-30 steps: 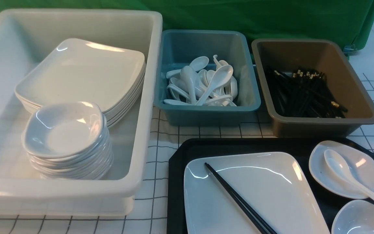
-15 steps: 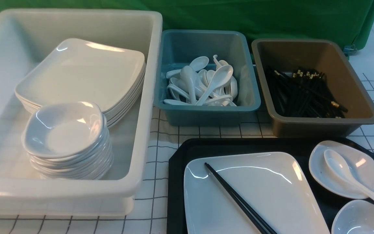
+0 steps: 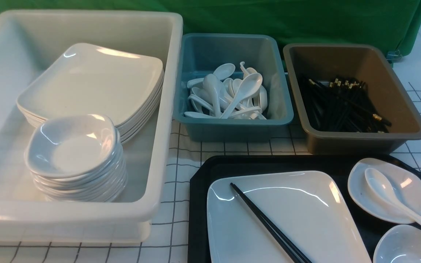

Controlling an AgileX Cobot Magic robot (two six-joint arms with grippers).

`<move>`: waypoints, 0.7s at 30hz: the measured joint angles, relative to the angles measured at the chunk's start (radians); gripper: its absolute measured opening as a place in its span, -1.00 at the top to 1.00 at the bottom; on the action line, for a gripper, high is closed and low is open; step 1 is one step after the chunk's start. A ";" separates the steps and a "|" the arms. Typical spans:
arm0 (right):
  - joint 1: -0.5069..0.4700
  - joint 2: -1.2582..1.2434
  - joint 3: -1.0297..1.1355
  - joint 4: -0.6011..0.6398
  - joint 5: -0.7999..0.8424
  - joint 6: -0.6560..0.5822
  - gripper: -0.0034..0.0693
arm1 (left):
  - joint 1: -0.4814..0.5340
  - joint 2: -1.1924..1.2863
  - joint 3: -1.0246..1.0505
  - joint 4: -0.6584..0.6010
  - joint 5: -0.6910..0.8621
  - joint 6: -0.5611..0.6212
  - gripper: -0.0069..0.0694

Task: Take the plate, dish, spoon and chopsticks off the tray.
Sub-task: Use the right arm to grab a soup spoon from the plate

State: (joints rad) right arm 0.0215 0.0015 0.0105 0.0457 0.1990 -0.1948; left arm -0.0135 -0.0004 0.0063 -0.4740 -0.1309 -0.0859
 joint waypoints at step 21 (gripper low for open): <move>0.011 0.000 -0.006 0.252 -0.413 0.727 0.26 | 0.000 0.243 -0.611 0.474 0.223 -0.468 0.81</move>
State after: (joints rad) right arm 0.0320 0.0015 0.0041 0.2979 -0.2144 0.5318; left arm -0.0135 0.2428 -0.6044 0.0000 0.0919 -0.5544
